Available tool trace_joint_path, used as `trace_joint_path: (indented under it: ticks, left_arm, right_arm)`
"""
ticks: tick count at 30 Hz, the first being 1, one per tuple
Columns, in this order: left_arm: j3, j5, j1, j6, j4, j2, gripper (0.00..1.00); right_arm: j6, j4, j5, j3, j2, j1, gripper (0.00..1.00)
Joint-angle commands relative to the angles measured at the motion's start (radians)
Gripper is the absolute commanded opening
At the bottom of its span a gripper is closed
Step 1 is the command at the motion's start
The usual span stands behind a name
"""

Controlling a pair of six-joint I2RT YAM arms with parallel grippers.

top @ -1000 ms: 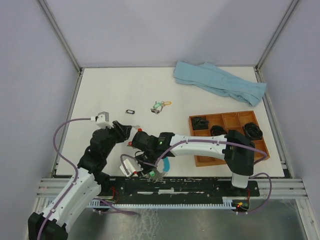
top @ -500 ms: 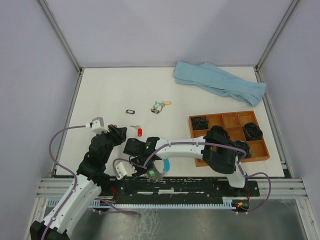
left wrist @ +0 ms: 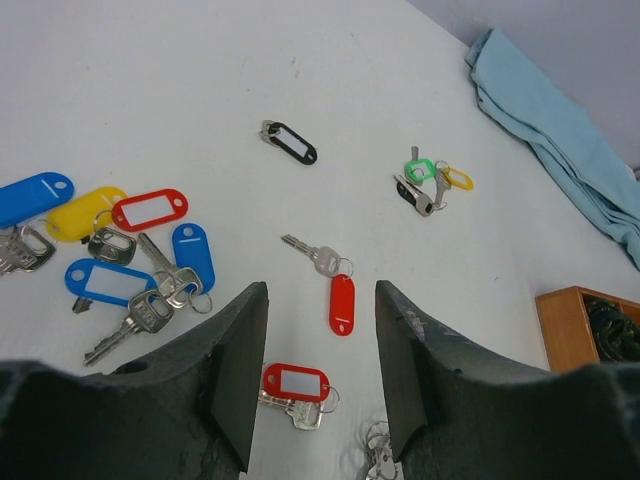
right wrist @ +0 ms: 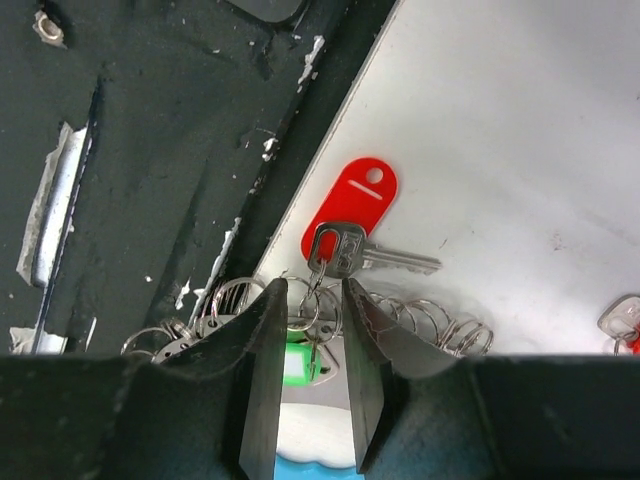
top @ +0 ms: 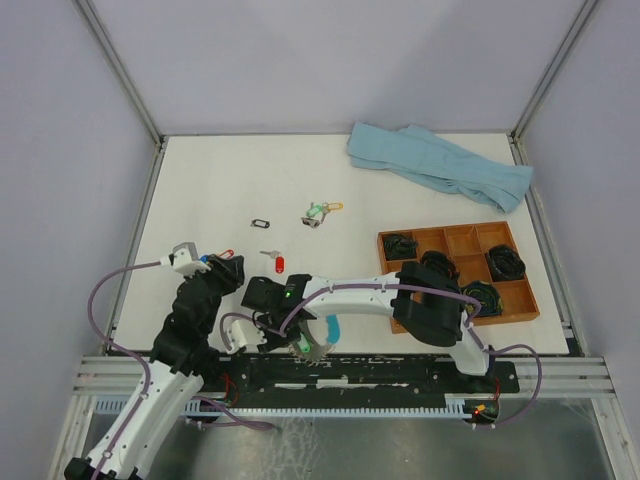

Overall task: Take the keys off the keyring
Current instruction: Pick up the keyring from the center of the board.

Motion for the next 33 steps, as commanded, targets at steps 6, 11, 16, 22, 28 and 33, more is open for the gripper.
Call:
trace_joint_path:
  ticks: [6, 11, 16, 22, 28, 33]
  left_arm:
    - [-0.007, -0.09, 0.003, -0.039, -0.033, -0.072, 0.54]
    - [-0.004, -0.09, 0.003, -0.039, -0.036, -0.073, 0.54]
    - [-0.002, -0.077, 0.003, -0.038, -0.035, -0.081, 0.54]
    - [-0.014, -0.002, 0.003, -0.021, 0.022, -0.114, 0.53]
    - [-0.08, 0.232, 0.003, 0.017, 0.243, -0.145, 0.53]
    - [-0.174, 0.497, 0.003, 0.006, 0.584, -0.096, 0.53]
  right_arm:
    - [0.04, 0.034, -0.001, 0.06, 0.042, 0.008, 0.31]
    - [0.03, 0.016, 0.007, 0.063, 0.04, 0.001, 0.1]
    - [0.025, -0.033, -0.08, 0.076, -0.045, -0.077, 0.01]
    - [-0.005, -0.103, -0.429, 0.051, -0.21, -0.255, 0.01]
    - [-0.063, -0.139, -0.666, 0.001, -0.331, -0.414, 0.01]
    - [-0.133, -0.195, -0.8, -0.008, -0.401, -0.538, 0.01]
